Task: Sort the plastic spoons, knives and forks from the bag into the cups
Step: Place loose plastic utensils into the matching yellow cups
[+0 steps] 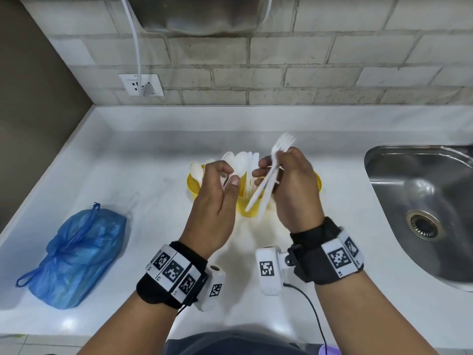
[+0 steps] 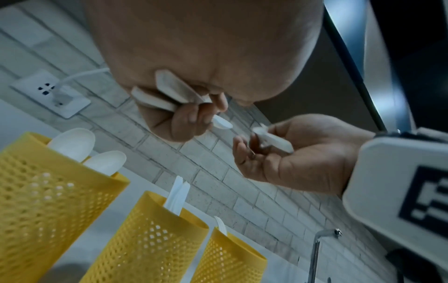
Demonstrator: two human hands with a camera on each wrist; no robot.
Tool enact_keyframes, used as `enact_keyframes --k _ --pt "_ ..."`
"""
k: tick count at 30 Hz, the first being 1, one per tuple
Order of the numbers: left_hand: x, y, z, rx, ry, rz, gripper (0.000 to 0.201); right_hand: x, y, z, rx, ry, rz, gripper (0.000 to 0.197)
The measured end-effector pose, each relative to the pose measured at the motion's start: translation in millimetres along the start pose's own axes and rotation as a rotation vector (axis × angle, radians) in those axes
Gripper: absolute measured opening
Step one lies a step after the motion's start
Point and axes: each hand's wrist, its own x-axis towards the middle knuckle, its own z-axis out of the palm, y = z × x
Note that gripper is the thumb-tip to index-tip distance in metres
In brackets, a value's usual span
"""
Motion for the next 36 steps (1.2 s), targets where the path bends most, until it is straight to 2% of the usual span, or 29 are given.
enact_keyframes --k 3,7,11,13,15,16,19,22,25,26,29,32,36 --pt "1.6 1.2 -1.4 -0.08 0.031 -0.001 0.014 2.6 -11.1 -5.7 0.152 0.004 0.011 0.009" --pt "4.1 2.0 1.3 -0.151 0.021 -0.043 0.029 3.7 -2.8 2.0 0.097 0.026 0.009 0.009" --pt "4.2 4.4 3.7 -0.246 -0.058 -0.07 0.034 -3.8 7.9 8.5 -0.103 -0.113 -0.003 0.019" --pt "3.8 4.7 1.0 -0.26 -0.098 -0.075 0.025 -6.0 11.3 7.8 -0.154 -0.177 -0.001 0.017" --pt "4.1 2.5 -2.6 -0.192 -0.144 -0.087 0.009 -4.7 11.8 5.4 -0.174 -0.189 -0.004 0.009" --pt "4.1 1.6 -4.7 -0.18 -0.162 -0.113 0.008 -3.5 11.8 3.9 -0.192 -0.191 -0.009 0.007" --pt "4.8 -0.3 -12.6 -0.217 -0.164 -0.172 0.014 -1.9 11.4 -0.7 -0.272 -0.238 -0.063 0.007" --pt "11.0 -8.3 -21.9 -0.192 -0.188 -0.174 0.014 2.7 10.7 -4.2 -0.415 -0.316 -0.155 0.008" --pt "16.4 -14.1 -28.2 -0.144 -0.254 -0.188 0.035 6.7 11.4 -2.4 -0.472 -0.415 -0.192 0.005" --pt "17.8 -14.6 -29.3 -0.148 -0.255 -0.183 0.034 8.0 11.3 -1.9 -0.473 -0.43 -0.192 0.008" --pt "24.0 -16.0 -35.0 -0.13 -0.193 -0.162 0.024 13.2 7.8 -6.4 -0.461 -0.383 -0.139 0.025" --pt "32.7 -17.9 -45.7 -0.132 -0.07 -0.176 0.025 23.3 3.6 -21.7 -0.225 -0.295 -0.007 0.025" --pt "50.9 -18.9 -63.3 -0.108 0.114 -0.123 0.03 37.8 -3.2 -48.4 -0.222 -0.113 -0.117 0.027"
